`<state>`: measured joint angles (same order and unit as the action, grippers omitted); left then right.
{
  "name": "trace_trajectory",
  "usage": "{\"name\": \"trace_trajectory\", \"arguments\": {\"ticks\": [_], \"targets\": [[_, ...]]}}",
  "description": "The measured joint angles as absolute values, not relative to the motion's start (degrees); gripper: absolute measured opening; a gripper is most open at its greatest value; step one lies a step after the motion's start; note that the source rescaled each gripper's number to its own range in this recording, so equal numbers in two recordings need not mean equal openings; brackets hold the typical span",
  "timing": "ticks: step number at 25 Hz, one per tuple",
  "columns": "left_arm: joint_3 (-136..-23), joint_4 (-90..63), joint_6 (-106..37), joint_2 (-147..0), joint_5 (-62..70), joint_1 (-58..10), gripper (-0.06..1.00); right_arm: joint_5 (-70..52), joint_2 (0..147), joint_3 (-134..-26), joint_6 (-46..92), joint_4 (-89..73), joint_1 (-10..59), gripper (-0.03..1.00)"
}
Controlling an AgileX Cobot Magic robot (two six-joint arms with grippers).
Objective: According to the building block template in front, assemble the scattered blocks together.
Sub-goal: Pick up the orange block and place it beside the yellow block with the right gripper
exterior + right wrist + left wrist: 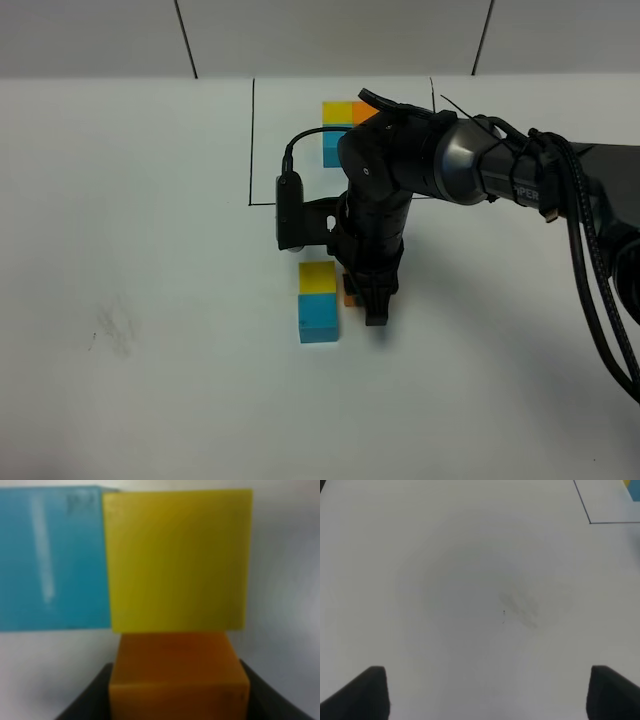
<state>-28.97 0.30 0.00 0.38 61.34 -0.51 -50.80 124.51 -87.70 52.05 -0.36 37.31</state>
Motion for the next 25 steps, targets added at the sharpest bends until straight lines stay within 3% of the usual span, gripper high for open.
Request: {"name": "trace_trajectory", "arguments": {"ticks": [25], "targets": [[-29.0, 0.3, 0.0, 0.4, 61.3, -0.5, 0.68, -49.5, 125.7, -88.1, 51.5, -3.4, 37.3, 0.24]]}}
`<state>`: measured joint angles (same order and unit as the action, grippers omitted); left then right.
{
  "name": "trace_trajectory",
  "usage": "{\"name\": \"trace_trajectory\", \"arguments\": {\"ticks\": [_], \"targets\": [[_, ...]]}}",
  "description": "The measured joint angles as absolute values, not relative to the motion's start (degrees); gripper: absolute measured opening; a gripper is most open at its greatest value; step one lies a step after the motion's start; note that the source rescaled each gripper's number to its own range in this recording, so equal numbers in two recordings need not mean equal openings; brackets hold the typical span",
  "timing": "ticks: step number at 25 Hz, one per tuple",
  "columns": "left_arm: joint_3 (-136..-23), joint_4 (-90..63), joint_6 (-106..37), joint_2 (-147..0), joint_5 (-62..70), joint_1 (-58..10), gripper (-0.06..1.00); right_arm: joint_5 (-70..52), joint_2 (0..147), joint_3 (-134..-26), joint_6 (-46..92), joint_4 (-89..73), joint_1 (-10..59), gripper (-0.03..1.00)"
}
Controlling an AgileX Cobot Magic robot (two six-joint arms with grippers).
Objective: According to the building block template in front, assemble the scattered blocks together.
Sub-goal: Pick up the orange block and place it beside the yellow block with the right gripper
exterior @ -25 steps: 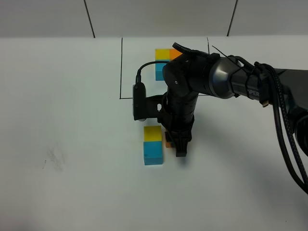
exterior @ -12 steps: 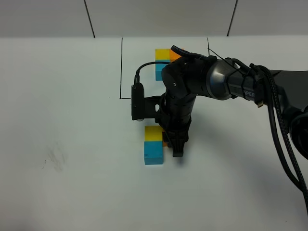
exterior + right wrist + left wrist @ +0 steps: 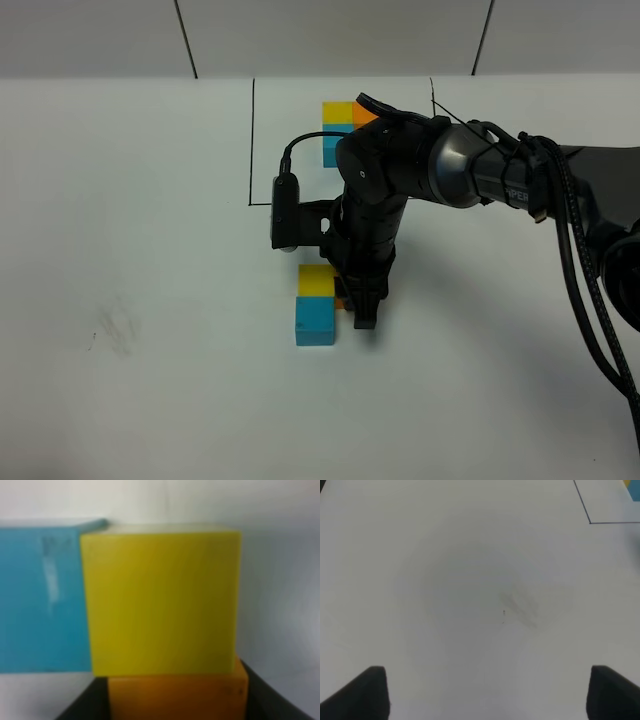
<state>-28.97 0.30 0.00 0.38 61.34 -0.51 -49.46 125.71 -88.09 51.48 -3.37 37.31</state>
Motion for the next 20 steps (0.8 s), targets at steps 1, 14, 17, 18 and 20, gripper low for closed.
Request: {"name": "trace_trajectory", "arguments": {"ticks": [1, 14, 17, 18, 20], "targets": [[-29.0, 0.3, 0.0, 0.4, 61.3, -0.5, 0.68, -49.5, 125.7, -88.1, 51.5, -3.4, 37.3, 0.24], [-29.0, 0.3, 0.0, 0.4, 61.3, -0.5, 0.68, -50.4, 125.7, -88.1, 51.1, -1.4, 37.3, 0.32], [-29.0, 0.3, 0.0, 0.4, 61.3, -0.5, 0.68, -52.5, 124.9, -88.1, 50.9, 0.3, 37.2, 0.62], [-29.0, 0.3, 0.0, 0.4, 61.3, -0.5, 0.68, -53.2, 124.2, -88.1, 50.3, 0.6, 37.0, 0.74], [-29.0, 0.3, 0.0, 0.4, 61.3, -0.5, 0.68, -54.7, 122.0, -88.1, 47.7, 2.0, 36.3, 0.90]]}}
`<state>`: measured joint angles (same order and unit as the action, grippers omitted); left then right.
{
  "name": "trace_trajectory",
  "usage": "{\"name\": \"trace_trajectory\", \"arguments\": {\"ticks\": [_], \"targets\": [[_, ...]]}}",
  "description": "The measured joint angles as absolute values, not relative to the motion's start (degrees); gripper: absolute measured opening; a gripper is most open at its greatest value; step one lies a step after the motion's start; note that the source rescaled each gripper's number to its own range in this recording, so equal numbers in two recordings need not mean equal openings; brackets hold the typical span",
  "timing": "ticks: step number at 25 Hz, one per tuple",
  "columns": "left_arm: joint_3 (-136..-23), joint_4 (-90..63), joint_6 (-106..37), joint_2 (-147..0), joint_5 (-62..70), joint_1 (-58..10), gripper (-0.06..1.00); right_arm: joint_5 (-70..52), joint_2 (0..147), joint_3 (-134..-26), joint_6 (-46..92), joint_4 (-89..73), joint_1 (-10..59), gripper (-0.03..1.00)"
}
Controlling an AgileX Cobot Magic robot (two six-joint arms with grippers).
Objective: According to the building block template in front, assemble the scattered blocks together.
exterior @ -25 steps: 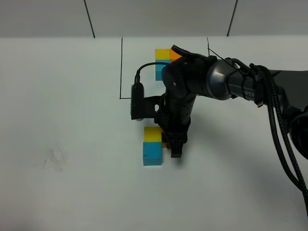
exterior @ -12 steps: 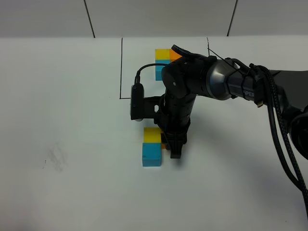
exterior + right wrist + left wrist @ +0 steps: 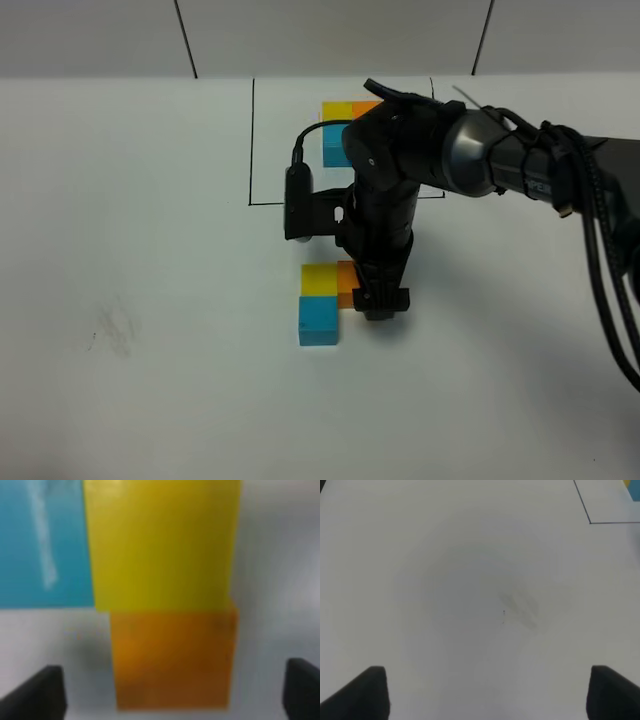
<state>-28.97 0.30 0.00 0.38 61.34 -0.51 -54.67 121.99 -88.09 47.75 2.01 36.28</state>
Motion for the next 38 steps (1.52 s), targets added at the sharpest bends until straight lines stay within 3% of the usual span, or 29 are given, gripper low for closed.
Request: {"name": "trace_trajectory", "arguments": {"ticks": [4, 9, 14, 20, 24, 29, 38], "targets": [[-29.0, 0.3, 0.0, 0.4, 61.3, -0.5, 0.68, -58.3, 115.9, -88.1, 38.2, 5.6, 31.4, 0.99], [-29.0, 0.3, 0.0, 0.4, 61.3, -0.5, 0.68, -61.8, 103.2, -86.4, 24.8, 10.4, 17.0, 0.99], [-29.0, 0.3, 0.0, 0.4, 61.3, -0.5, 0.68, -65.4, 90.4, -82.3, 22.9, 12.8, 1.6, 0.97], [-29.0, 0.3, 0.0, 0.4, 61.3, -0.5, 0.68, -68.8, 72.4, -71.4, 22.7, 14.0, -11.9, 0.97], [-29.0, 0.3, 0.0, 0.4, 61.3, -0.5, 0.68, -67.2, 58.7, -63.3, 22.5, 13.8, -13.7, 0.97], [-29.0, 0.3, 0.0, 0.4, 61.3, -0.5, 0.68, -65.0, 41.2, -56.3, 22.0, 9.6, -10.6, 0.96], [-29.0, 0.3, 0.0, 0.4, 61.3, -0.5, 0.68, -67.4, 20.4, -45.6, 15.2, 5.5, -10.1, 0.96]]}}
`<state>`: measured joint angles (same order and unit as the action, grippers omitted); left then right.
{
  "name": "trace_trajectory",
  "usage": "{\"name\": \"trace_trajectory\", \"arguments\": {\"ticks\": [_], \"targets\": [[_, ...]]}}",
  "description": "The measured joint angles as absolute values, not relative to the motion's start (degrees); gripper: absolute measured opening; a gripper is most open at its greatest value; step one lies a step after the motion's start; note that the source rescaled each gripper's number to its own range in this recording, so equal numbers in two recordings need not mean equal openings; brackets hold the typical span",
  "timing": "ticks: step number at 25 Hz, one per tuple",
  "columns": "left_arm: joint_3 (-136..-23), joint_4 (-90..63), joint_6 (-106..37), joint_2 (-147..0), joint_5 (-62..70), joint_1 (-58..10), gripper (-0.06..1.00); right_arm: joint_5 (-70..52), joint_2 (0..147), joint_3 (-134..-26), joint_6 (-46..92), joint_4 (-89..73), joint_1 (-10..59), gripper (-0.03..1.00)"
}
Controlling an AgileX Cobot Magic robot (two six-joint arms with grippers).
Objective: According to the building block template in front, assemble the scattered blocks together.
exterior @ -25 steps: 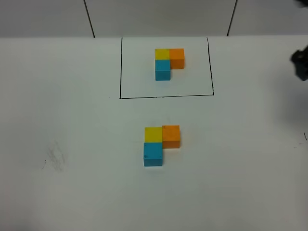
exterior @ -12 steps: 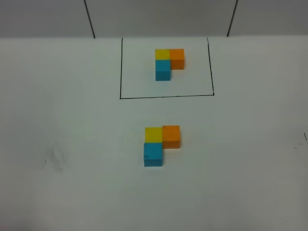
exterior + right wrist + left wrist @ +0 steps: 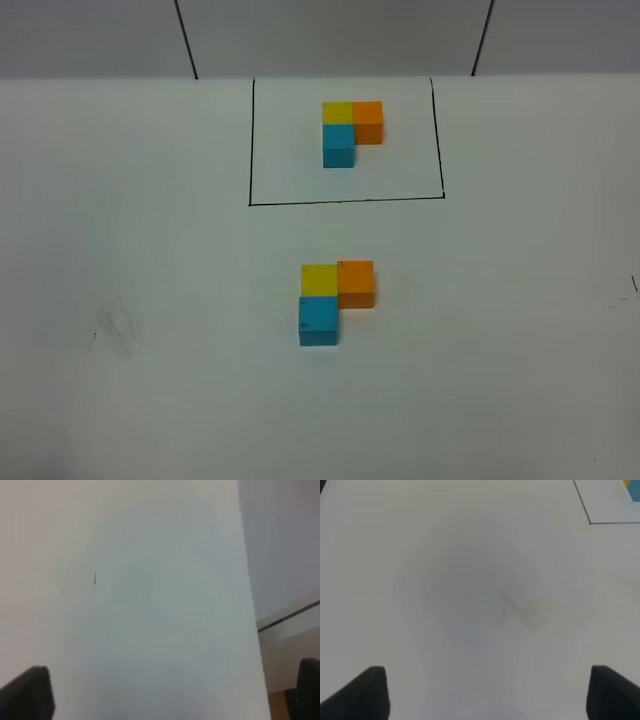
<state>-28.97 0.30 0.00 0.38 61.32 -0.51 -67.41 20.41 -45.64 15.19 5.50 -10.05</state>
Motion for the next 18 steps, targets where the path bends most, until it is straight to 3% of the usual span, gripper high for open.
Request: {"name": "trace_trajectory", "arguments": {"ticks": [12, 18], "targets": [[-29.0, 0.3, 0.0, 0.4, 61.3, -0.5, 0.68, -63.6, 6.2, -30.1, 9.3, -0.7, -10.1, 0.94], [-29.0, 0.3, 0.0, 0.4, 61.3, -0.5, 0.68, -62.0, 5.1, -28.9, 9.3, -1.6, -10.1, 0.84]]}}
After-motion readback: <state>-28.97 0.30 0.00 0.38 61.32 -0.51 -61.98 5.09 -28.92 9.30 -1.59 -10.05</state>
